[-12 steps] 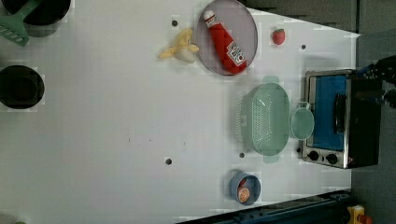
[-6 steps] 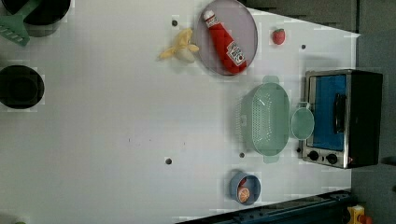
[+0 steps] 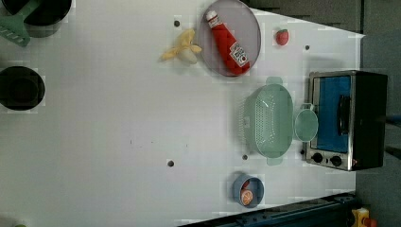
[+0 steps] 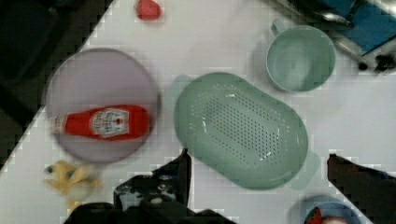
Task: Drag strainer right to left.
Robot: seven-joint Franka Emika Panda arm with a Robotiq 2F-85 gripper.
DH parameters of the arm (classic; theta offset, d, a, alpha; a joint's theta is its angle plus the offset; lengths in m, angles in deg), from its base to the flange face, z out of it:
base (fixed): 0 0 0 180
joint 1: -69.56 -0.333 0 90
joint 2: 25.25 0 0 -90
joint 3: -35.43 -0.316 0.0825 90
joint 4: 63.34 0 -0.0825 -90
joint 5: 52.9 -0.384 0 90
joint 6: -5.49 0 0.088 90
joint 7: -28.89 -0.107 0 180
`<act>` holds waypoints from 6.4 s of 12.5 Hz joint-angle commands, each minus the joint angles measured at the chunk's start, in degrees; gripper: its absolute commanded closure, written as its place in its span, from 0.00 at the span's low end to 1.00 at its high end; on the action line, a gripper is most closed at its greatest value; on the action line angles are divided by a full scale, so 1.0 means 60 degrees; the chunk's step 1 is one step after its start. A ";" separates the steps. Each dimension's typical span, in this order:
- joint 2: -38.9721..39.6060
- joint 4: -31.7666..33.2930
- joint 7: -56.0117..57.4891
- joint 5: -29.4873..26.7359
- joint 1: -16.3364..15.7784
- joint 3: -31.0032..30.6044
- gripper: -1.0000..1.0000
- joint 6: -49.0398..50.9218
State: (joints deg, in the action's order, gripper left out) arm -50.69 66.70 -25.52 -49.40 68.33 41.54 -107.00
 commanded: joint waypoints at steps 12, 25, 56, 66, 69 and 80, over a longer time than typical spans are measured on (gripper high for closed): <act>0.6815 0.1811 -0.5453 -0.0039 -0.0033 -0.0608 0.00 -0.7382; 0.7613 0.1713 -0.7117 -0.0172 -0.0309 -0.1799 0.00 -0.8073; 1.0197 -0.2508 -1.2489 -0.0571 -0.4310 -0.2833 0.00 -0.6724; 0.9900 -0.3201 -1.1828 -0.0565 -0.4661 -0.2784 0.00 -0.5736; 0.8531 -0.3205 -0.9723 -0.0562 -0.4453 -0.2527 0.00 -0.3828; 0.3311 -0.3215 -0.2502 -0.0556 -0.3336 0.0820 0.00 0.1301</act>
State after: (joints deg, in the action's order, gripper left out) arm -32.64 46.78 -50.46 -52.26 43.95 44.88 -99.43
